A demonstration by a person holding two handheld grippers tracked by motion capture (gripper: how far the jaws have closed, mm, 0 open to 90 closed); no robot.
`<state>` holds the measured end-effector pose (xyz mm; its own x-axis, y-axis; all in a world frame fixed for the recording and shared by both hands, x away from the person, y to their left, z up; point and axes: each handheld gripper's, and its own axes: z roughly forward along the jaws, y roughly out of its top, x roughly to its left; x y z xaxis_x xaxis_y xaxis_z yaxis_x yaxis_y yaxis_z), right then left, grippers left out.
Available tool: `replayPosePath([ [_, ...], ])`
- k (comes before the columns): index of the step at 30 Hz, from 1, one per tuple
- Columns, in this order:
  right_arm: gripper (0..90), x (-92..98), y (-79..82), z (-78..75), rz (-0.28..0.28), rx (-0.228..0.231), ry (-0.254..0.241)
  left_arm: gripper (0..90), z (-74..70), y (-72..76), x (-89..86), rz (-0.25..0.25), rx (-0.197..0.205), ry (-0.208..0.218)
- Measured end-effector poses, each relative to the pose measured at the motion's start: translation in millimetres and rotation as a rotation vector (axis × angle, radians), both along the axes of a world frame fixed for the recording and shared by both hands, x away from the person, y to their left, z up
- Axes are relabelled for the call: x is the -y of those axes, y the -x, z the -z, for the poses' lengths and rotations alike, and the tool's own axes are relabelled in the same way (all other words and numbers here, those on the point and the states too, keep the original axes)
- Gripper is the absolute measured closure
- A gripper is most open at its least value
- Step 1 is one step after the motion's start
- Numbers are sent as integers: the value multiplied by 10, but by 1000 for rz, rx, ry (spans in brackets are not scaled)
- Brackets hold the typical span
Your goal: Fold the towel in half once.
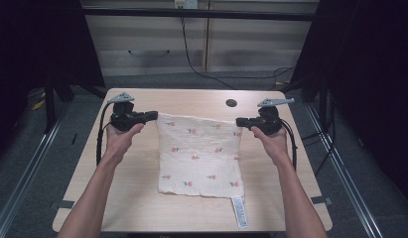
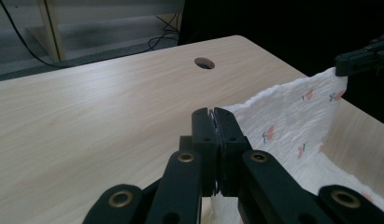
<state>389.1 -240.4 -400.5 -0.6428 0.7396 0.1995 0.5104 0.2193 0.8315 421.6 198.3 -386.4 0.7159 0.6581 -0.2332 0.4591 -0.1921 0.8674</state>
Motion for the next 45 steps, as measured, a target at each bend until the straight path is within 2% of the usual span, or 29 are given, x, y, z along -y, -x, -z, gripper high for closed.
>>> replayPosePath([
  [2,880,3,-8,-105,-1,21,-13,886,-47,-1,25,3,11,7],
  [5,880,0,11,-157,-2,39,-5,886,-12,4,49,14,12,-8],
  [8,880,23,47,-95,1,33,0,885,67,18,52,20,5,-10],
  [10,880,40,67,-24,3,20,13,885,197,39,49,25,-18,-8],
  [14,880,95,114,78,12,12,-10,885,280,79,24,32,-26,-9],
  [21,881,97,267,137,-14,22,-18,885,323,208,-14,50,-7,-27],
  [25,880,101,421,179,-30,34,-23,885,354,326,-60,69,2,-9],
  [30,880,95,558,224,-52,35,-10,885,357,425,-64,87,12,-8],
  [36,880,93,671,289,-70,31,-17,885,363,524,-93,100,15,-6],
  [39,880,72,726,308,-86,29,-9,885,418,630,-96,115,15,-13],
  [42,880,67,775,308,-98,31,-35,885,428,695,-99,117,15,11],
  [45,880,37,827,304,-113,31,-17,885,429,747,-108,117,17,3],
])
